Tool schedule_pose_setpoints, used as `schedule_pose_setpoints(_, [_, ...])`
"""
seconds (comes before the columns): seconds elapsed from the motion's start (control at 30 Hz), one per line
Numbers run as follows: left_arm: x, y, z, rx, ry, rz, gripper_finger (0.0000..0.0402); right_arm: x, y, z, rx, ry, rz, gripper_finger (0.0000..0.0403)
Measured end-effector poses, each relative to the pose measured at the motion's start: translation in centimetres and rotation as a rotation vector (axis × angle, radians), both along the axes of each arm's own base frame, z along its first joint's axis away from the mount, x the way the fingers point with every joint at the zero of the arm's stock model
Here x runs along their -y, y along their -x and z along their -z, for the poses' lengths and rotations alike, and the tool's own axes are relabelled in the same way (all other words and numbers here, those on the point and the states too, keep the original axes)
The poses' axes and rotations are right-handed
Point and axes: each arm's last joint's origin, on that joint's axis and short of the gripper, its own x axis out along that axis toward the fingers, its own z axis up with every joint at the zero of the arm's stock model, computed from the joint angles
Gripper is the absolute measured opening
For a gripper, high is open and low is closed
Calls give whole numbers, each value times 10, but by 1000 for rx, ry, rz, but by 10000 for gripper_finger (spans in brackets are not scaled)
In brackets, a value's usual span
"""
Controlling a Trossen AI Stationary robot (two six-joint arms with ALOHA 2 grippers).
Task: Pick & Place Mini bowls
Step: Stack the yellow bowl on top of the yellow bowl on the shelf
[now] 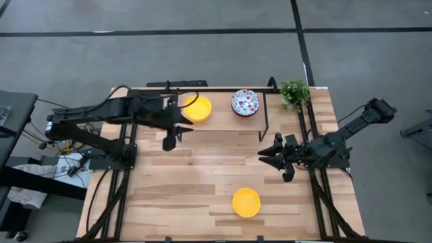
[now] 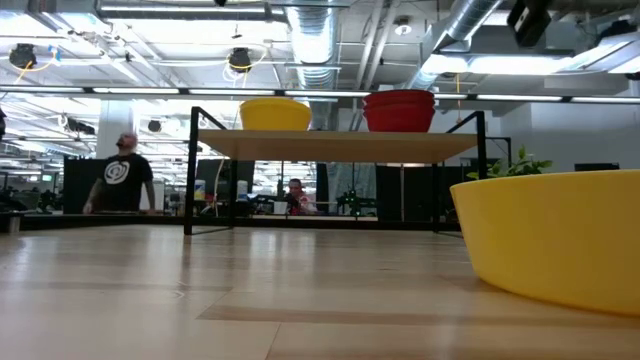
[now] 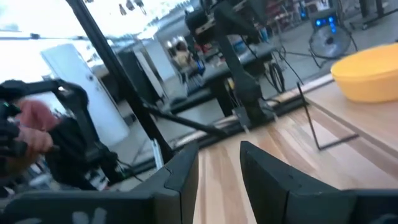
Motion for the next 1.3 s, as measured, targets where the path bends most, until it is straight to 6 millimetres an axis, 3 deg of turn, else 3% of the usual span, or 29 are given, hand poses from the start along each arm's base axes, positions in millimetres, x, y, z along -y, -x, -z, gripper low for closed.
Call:
schedule_pose_setpoints(0.27, [20,18,-13,59,54,83,97,0,0,-6,57,-32,0,109])
schedule_pose_setpoints(0.7, [40,19,-12,51,130,130,97,-4,-3,-7,72,-66,-55,109])
schedule_pose_setpoints(0.97, [40,19,-12,49,162,110,97,-20,-31,-5,-183,19,-51,109])
schedule_pose_setpoints(1.17, [40,19,-12,47,180,99,97,-30,-43,6,-498,-27,-8,109])
schedule_pose_setpoints(1.3, [40,19,-12,48,181,99,97,-41,-47,12,-577,-74,-34,109])
